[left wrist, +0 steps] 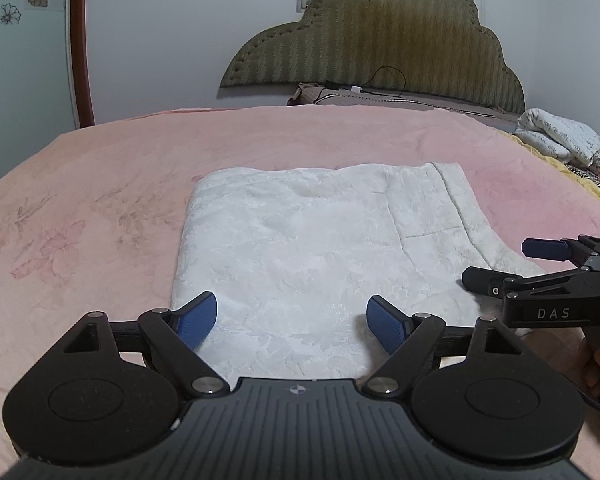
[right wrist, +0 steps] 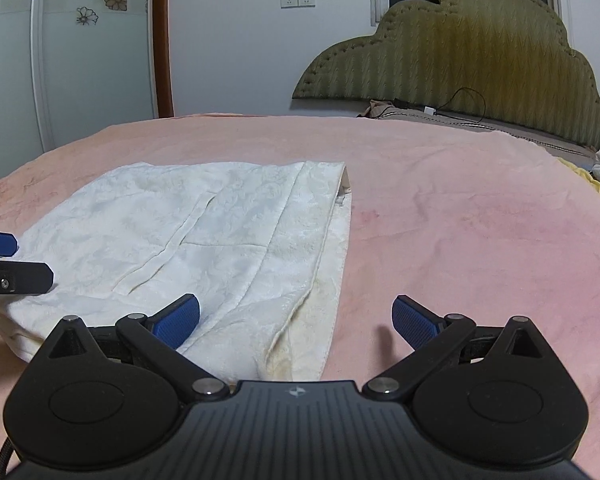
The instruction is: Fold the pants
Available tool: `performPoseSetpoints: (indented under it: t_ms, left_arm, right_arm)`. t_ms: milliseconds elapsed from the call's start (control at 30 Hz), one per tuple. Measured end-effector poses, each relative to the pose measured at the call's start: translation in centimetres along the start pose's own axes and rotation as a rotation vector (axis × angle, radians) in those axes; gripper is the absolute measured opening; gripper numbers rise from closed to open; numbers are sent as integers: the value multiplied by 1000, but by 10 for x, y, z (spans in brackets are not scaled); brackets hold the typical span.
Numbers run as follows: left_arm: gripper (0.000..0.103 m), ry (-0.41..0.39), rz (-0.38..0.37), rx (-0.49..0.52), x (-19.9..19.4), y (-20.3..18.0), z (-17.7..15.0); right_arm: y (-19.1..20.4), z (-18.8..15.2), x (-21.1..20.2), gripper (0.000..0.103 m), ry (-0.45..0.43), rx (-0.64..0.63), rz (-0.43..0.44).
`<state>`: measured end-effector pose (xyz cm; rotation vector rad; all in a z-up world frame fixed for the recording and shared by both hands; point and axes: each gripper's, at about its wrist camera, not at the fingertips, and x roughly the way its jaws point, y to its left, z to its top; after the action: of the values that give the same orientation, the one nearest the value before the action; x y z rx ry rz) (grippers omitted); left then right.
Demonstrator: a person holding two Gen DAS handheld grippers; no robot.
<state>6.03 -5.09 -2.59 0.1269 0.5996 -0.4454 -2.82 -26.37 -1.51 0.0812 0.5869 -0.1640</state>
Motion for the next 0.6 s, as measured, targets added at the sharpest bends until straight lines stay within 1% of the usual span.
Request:
performPoseSetpoints:
  t_ms: [233, 333, 367, 400, 433, 500, 600]
  left_arm:
    - [87, -6, 11, 23, 1, -2, -2]
    - [92, -13, 24, 38, 2, -4, -4]
    - [96, -17, 30, 44, 3, -4, -5]
    - [101, -24, 41, 53, 4, -5, -7]
    - [103, -34, 57, 65, 7, -6, -10]
    - [103, -73, 82, 102, 10, -9, -20]
    - [102, -87, 99, 132, 9, -13, -22]
  right_arm:
    - [-1, 1, 2, 103, 13, 10, 10]
    - [-6, 1, 4, 103, 24, 35, 27]
    - [-8, 1, 5, 103, 29, 51, 36]
    - [-10, 1, 6, 103, 35, 67, 47]
    - [-14, 0, 8, 103, 44, 93, 68]
    - [-26, -1, 14, 103, 70, 183, 132]
    - [-40, -4, 11, 103, 44, 264, 185]
